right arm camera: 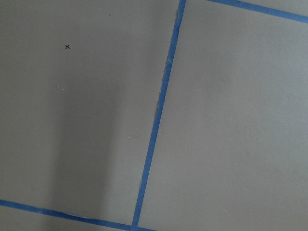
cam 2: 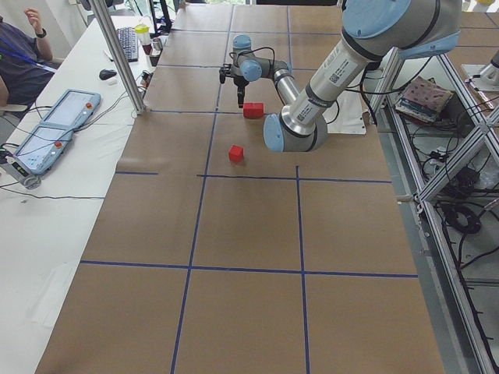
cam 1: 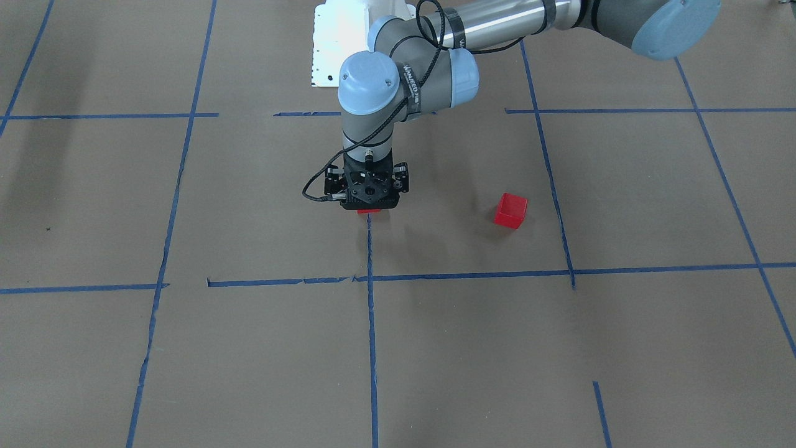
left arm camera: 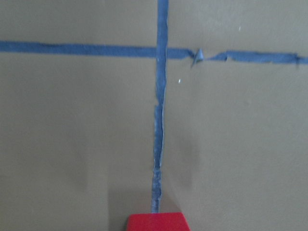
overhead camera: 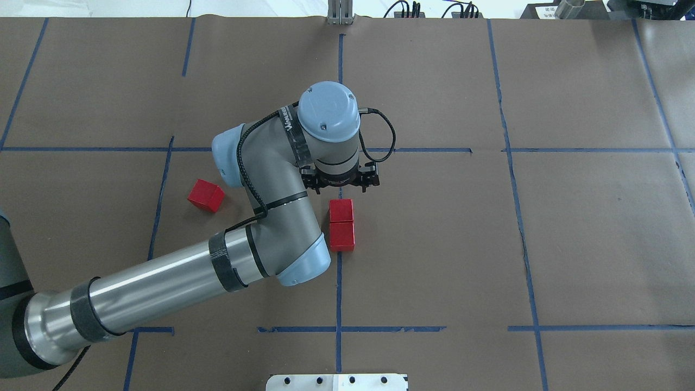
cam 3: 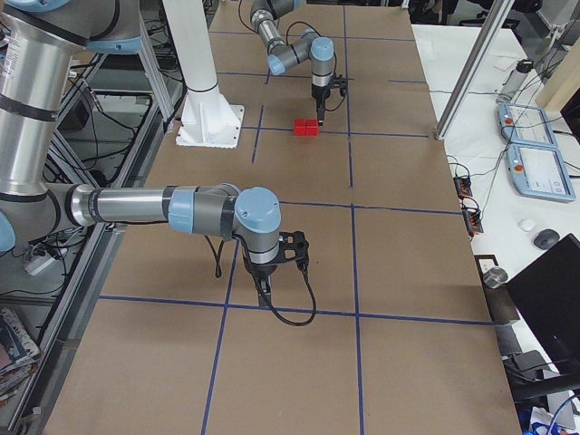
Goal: Form red blocks into L shape at center
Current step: 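Open the left gripper and move it back toward the last red cube, then lower the left gripper onto the last red cube and grasp it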
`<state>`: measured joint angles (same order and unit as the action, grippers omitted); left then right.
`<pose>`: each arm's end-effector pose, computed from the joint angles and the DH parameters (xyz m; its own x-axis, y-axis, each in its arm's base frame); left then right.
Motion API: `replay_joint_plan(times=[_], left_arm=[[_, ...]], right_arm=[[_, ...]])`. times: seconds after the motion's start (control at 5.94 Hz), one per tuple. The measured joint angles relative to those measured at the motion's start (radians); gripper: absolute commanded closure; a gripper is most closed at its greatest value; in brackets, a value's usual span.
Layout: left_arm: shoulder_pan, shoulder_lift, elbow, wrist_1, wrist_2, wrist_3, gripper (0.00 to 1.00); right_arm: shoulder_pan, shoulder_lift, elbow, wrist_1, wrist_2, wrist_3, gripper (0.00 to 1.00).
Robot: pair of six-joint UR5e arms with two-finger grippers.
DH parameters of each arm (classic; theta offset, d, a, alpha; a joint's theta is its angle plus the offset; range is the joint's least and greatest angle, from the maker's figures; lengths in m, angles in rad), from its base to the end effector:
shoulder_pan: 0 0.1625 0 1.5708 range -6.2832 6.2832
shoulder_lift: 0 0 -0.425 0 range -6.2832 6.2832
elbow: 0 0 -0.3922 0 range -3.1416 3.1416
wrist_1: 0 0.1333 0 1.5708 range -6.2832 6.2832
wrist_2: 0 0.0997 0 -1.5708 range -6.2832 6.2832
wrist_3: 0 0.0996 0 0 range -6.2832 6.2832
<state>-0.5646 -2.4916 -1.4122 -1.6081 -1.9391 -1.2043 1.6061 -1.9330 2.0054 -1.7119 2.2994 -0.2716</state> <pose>0.5883 -0.4880 0.1422 0.6505 -0.0163 -0.7593 0.0514 0.9984 0.0226 0.0788 -0.3324 0.6125 0.7262 -0.1981 0.6583 0.1657 0.9798 0.1121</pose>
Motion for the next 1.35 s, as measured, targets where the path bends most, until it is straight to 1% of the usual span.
replay_joint_plan(times=[0.17,0.34,0.51,0.84,1.18,1.35], left_arm=[[-0.057,0.069,-0.078,0.016,-0.061,0.080,0.00],[-0.115,0.162,-0.158,0.021,-0.114,0.192,0.00],[-0.160,0.248,-0.214,0.019,-0.139,0.308,0.00],[-0.195,0.357,-0.245,0.000,-0.143,0.462,0.00],[-0.197,0.425,-0.245,-0.057,-0.141,0.484,0.00],[-0.195,0.439,-0.242,-0.071,-0.141,0.482,0.00]], right_arm=[[0.000,0.000,0.001,0.000,0.000,0.000,0.00],[0.000,0.000,0.002,0.000,0.001,0.000,0.00],[0.000,0.000,0.003,0.000,0.002,0.000,0.00],[0.000,0.000,0.004,0.000,0.001,0.000,0.00],[0.000,0.000,0.004,0.000,0.000,0.000,0.00],[0.000,0.000,0.004,0.000,0.000,0.000,0.00]])
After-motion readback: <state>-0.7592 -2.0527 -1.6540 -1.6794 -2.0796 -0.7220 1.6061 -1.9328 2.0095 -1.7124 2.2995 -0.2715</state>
